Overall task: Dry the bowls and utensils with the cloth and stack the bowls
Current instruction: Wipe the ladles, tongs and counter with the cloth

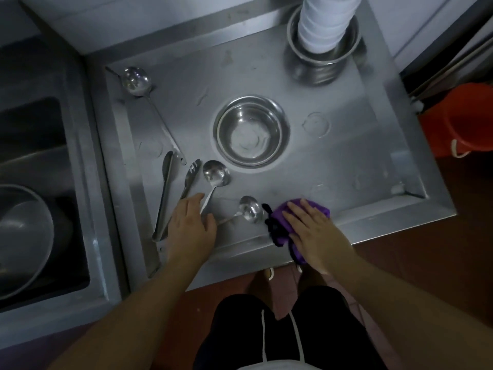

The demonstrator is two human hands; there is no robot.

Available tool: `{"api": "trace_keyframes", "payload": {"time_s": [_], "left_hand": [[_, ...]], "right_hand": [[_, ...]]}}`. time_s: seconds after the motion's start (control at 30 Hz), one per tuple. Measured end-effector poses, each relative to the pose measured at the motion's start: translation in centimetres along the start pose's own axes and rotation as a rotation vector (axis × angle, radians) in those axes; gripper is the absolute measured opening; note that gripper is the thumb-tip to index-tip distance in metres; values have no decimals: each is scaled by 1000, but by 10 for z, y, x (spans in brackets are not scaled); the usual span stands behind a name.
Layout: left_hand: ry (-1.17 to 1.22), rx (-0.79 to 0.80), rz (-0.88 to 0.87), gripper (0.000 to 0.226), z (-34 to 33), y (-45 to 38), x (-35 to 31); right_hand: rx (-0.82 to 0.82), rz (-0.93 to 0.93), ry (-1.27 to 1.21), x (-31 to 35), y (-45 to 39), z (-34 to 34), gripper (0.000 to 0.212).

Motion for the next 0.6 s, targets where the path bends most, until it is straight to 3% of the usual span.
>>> {"api": "trace_keyframes", "payload": {"time_s": [0.07, 0.2, 0.3, 0.37, 0.5, 0.6], "left_hand": [[-35, 17, -74, 48, 0, -5, -15], [-155, 87, -176, 48, -7, -14, -42], [-204, 114, -195, 51, -17, -17, -59], [-207, 126, -181, 52, -26, -18, -70], [-216, 161, -148, 51, -48, -19, -93], [-202, 158, -157, 48, -58, -21, -115]], "right_hand": [[-45, -64, 14, -33, 14, 8, 59], [-156, -561, -77, -122, 30, 27, 56], [-152, -712, -169, -121, 20, 22, 65], [-112, -584, -129, -86, 3, 13, 66], [-82, -60, -8, -5, -16, 3, 58], [-121, 44, 1, -23, -8, 15, 56]]}}
Point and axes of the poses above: each hand's wrist, its own y-axis away from the middle knuckle, its own z-axis out of the back of the hand, x = y × z, the point moved 10 cm from there along -y, towards the middle knuckle, and after that the axes turned 2 degrees about z, right-handed, at the moved point
